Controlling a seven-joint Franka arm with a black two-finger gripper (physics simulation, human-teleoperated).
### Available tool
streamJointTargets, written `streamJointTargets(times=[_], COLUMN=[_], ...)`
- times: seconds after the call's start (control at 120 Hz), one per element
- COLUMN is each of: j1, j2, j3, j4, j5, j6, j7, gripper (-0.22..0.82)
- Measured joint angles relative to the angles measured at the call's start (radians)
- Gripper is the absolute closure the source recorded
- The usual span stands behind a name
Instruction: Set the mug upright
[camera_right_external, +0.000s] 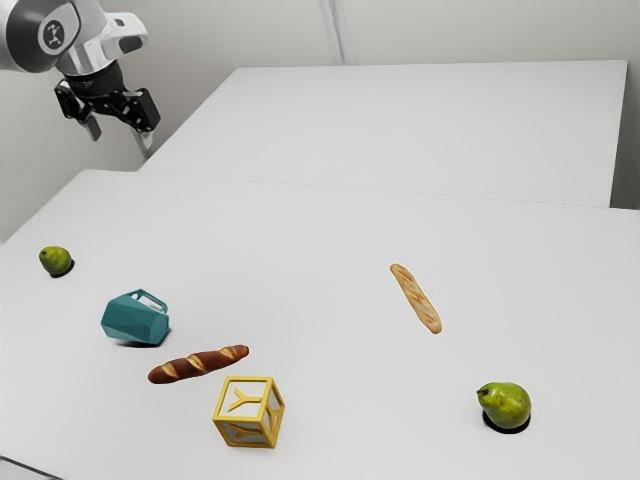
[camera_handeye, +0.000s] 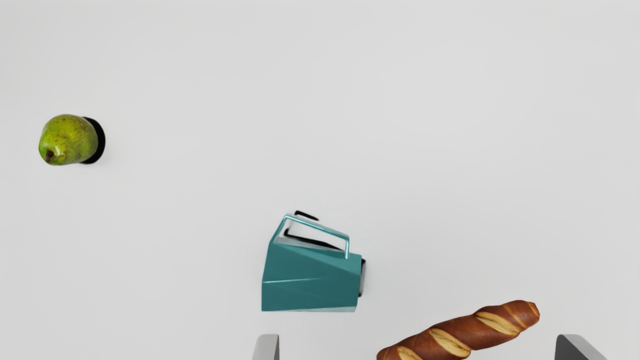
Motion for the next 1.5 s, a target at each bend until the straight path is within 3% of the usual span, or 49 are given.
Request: streamJointTargets(times=[0.242, 0.4, 0.633, 0.817, 0.95, 1.208, 1.5], j1=[0.004, 0.072, 0.32, 0.519, 0.598, 0.636, 0.636], j2=[-0.004, 0.009, 0.107, 0.267, 0.377, 0.552, 0.629], j3=[0.003, 0.004, 0.005, 0.01, 0.01, 0.011, 0.012], j4=[-0.026, -0.035, -0.032, -0.025, -0.011, 0.046, 0.054], j5=[-0.001, -0.014, -0.229, -0.389, -0.461, -0.536, -0.611], j6=[0.006, 0.008, -0.035, -0.079, -0.092, -0.094, -0.069], j7=[0.003, 0.005, 0.013, 0.087, 0.17, 0.329, 0.462], gripper=[0.0, 0.0, 0.0, 0.0, 0.0, 0.0, 0.0])
